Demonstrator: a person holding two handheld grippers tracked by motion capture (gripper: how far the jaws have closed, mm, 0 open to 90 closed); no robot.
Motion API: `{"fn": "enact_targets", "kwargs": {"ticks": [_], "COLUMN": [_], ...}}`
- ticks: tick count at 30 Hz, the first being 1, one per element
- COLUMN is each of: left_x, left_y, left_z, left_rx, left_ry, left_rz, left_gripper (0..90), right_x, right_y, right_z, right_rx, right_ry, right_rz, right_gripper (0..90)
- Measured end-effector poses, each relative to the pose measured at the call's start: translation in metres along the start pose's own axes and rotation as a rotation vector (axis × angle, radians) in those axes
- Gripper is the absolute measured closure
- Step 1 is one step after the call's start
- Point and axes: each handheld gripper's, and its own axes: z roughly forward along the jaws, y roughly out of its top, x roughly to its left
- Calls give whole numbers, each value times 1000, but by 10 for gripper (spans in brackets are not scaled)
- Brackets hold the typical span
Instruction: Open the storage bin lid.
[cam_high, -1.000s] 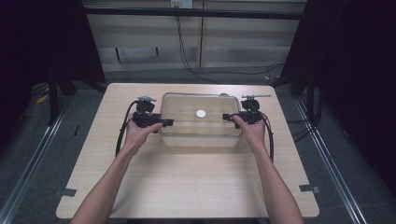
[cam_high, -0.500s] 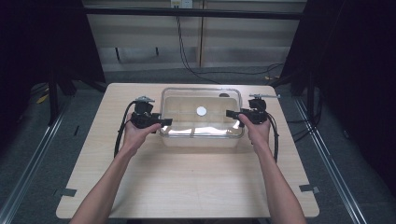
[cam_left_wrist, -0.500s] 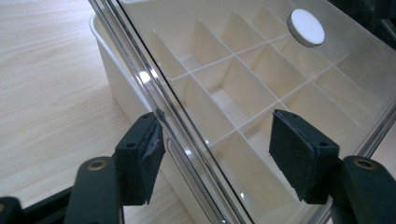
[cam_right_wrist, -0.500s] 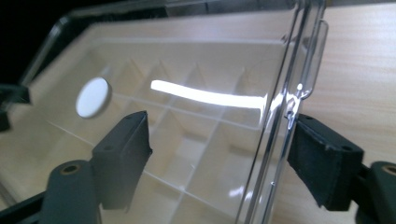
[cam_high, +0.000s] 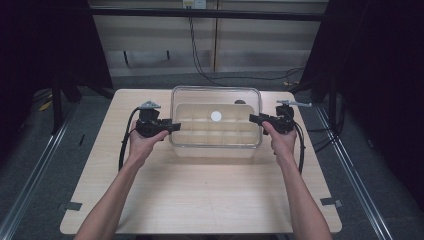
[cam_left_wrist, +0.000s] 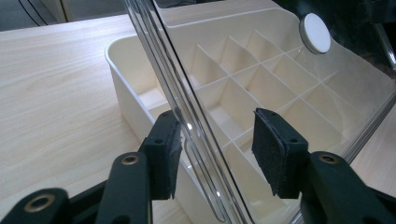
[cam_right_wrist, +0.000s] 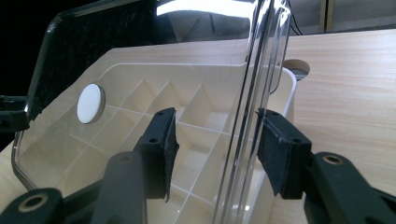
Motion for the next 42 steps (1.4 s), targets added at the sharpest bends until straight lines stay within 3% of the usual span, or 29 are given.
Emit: {"fn": "enact_targets", "kwargs": {"ticks": [1,6,17,25,31,35,42], "left_x": [0,-3,-3,-4,-5,-5,-8], "left_y": [0,1,-3,-3,-3,-2,-2], "left_z": [-1,-6,-12,-19,-22,-27,-30], "left_rx": [-1,-8,-59,-66,-69,-72,-69], "left_ry": [0,11,-11,-20,-20,-46,-32], "left_rz": [1,8,0,-5,12,21,42], "left_gripper": [541,574,631,671,688,708,719], "right_x": [0,-1,5,7,8,11,12], "right_y": [1,2,5,5,4,3,2], "right_z": [-1,-6,-16,-21,-26,-30,-34], "right_rx": [0,-10,-24,-29,-43,-59,-74], "right_ry": [-15,2,1,3,18,16,22], "right_rz": [1,-4,-18,-35,-30,-29,-28], "right_gripper": [570,605,636,647,665,671,683]}}
